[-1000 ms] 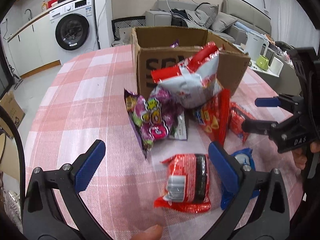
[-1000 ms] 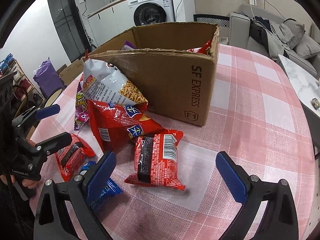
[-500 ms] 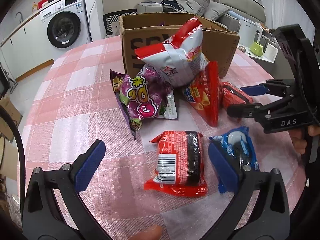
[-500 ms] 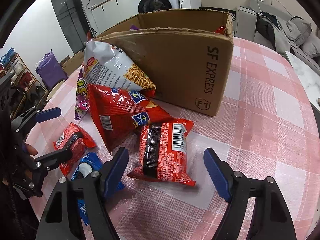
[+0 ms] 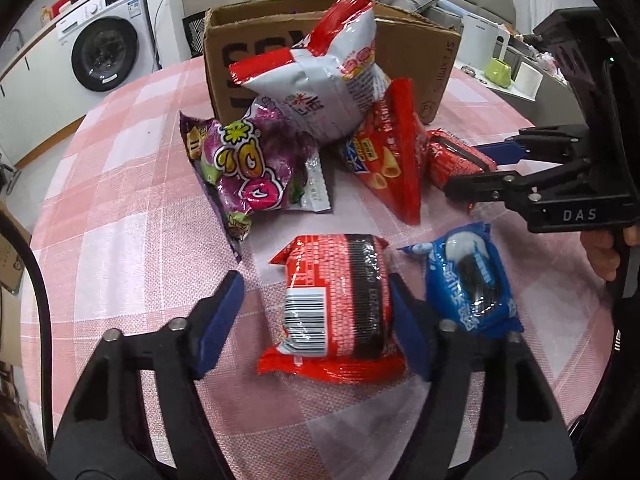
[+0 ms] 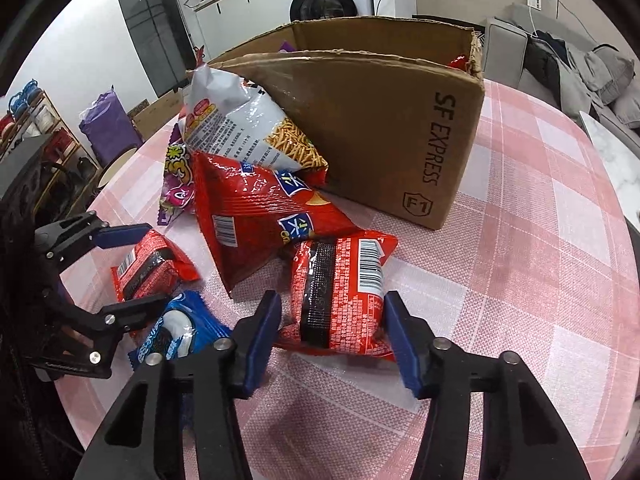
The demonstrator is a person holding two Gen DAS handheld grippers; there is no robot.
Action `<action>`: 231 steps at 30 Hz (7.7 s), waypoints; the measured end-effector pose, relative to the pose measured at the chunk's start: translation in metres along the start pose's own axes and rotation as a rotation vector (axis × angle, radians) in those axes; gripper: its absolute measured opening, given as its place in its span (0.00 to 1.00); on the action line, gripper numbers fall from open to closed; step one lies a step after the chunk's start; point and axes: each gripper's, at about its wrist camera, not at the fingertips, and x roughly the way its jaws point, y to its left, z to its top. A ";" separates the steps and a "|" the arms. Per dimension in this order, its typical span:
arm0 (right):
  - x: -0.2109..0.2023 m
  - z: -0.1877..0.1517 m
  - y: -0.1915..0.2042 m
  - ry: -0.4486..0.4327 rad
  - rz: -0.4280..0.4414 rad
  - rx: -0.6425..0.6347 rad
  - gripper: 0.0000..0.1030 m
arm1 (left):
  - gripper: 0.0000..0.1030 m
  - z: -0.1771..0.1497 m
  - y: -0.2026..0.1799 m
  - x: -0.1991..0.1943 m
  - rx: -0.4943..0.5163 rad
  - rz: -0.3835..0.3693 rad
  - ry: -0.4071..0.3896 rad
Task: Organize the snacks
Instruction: 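Grasp the red biscuit pack with the left gripper while the right gripper grasps another red pack, then carry the red pack with the left gripper while the right gripper carries its red pack over the box, then open both grippers to drop the red packs into the box, then move both grippers back toward the snacks left on the table, then lower the right gripper onto the blue Oreo pack and close it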
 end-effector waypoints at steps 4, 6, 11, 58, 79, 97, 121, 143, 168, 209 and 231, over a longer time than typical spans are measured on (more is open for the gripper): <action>-0.005 -0.002 0.000 -0.010 -0.011 -0.004 0.44 | 0.41 -0.002 0.000 -0.003 -0.004 -0.018 -0.007; -0.007 -0.004 -0.003 -0.011 -0.009 0.002 0.42 | 0.40 -0.001 0.002 -0.004 -0.011 -0.026 -0.007; -0.011 -0.003 -0.008 -0.021 -0.006 0.010 0.39 | 0.40 0.000 0.004 -0.007 -0.018 -0.032 -0.023; -0.129 0.015 -0.018 -0.412 0.059 0.110 0.38 | 0.40 0.053 0.028 -0.100 -0.127 0.036 -0.308; -0.123 0.051 -0.023 -0.438 0.046 0.133 0.38 | 0.40 0.125 0.032 -0.088 -0.111 0.048 -0.360; -0.103 0.075 -0.026 -0.427 0.060 0.143 0.38 | 0.40 0.159 0.031 -0.056 -0.108 0.050 -0.351; -0.073 0.102 -0.037 -0.383 0.068 0.138 0.38 | 0.40 0.193 0.022 -0.013 -0.092 0.064 -0.320; -0.077 0.101 -0.046 -0.376 0.030 0.158 0.68 | 0.78 0.189 0.025 -0.008 -0.093 0.081 -0.311; -0.088 0.037 -0.029 -0.330 0.022 0.178 1.00 | 1.00 0.087 0.043 -0.061 -0.152 0.085 -0.286; -0.053 -0.009 0.020 -0.140 0.057 0.107 1.00 | 1.00 0.018 0.033 -0.057 -0.146 0.094 -0.167; -0.017 -0.026 0.042 0.009 -0.014 0.057 1.00 | 1.00 -0.004 0.038 -0.040 -0.180 0.107 -0.128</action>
